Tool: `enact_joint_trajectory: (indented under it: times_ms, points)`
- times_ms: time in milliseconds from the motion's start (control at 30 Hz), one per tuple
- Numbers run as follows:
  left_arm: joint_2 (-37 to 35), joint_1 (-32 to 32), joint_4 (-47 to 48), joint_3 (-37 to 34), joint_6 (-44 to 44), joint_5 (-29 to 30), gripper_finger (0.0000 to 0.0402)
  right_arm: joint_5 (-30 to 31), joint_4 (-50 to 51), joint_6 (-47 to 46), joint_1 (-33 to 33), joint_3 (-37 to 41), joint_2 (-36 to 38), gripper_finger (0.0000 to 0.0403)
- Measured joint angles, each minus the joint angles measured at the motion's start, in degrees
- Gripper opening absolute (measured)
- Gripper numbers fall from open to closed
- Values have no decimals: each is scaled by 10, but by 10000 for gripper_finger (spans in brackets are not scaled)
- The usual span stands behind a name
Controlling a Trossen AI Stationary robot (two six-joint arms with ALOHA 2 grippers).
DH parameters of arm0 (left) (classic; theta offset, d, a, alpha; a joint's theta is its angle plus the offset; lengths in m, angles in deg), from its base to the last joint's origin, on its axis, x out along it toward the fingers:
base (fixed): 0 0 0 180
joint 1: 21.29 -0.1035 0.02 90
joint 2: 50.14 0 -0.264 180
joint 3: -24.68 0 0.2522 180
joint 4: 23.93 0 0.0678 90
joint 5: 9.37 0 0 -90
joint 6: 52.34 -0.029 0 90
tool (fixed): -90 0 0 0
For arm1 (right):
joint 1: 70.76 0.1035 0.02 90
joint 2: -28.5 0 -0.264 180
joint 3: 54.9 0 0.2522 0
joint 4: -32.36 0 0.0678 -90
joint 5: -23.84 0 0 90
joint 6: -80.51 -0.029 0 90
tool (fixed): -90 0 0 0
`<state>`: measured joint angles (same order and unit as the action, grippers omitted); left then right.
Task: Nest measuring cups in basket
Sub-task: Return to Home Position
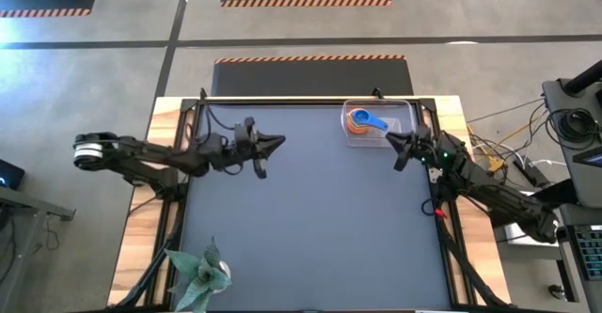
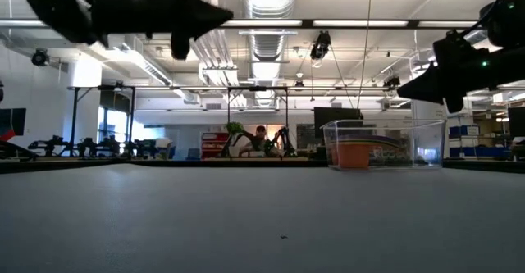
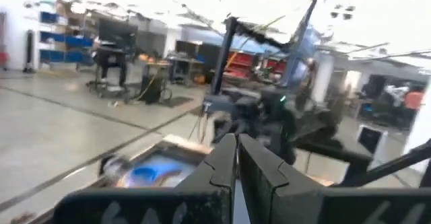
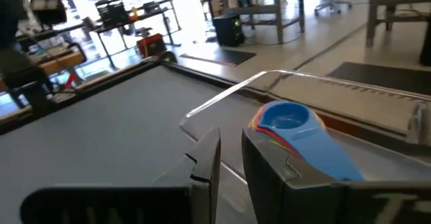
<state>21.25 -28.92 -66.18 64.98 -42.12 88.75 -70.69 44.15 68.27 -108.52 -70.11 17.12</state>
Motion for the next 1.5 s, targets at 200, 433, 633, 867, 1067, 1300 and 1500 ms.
enact_joint_trajectory:
  times_ms: [200,433,633,867,1067,1300,1500]
  points:
    - [-120,-23,244,86,18,-110,0,1,0,3,6,0,0,52]
    - [-289,-4,464,129,22,-101,0,1,-2,10,6,0,1,52]
    - [-419,-1,492,66,-4,-73,0,2,-5,19,6,0,1,52]
    - [-567,8,437,-62,-43,-86,0,28,-5,24,6,0,1,52]
    - [-672,8,425,-158,-81,-122,0,47,-6,24,6,0,1,52]
    - [-711,9,469,-198,-58,-135,0,48,-6,33,6,0,0,52]
    - [-714,12,451,-247,-73,-152,0,51,-12,37,6,-1,0,52]
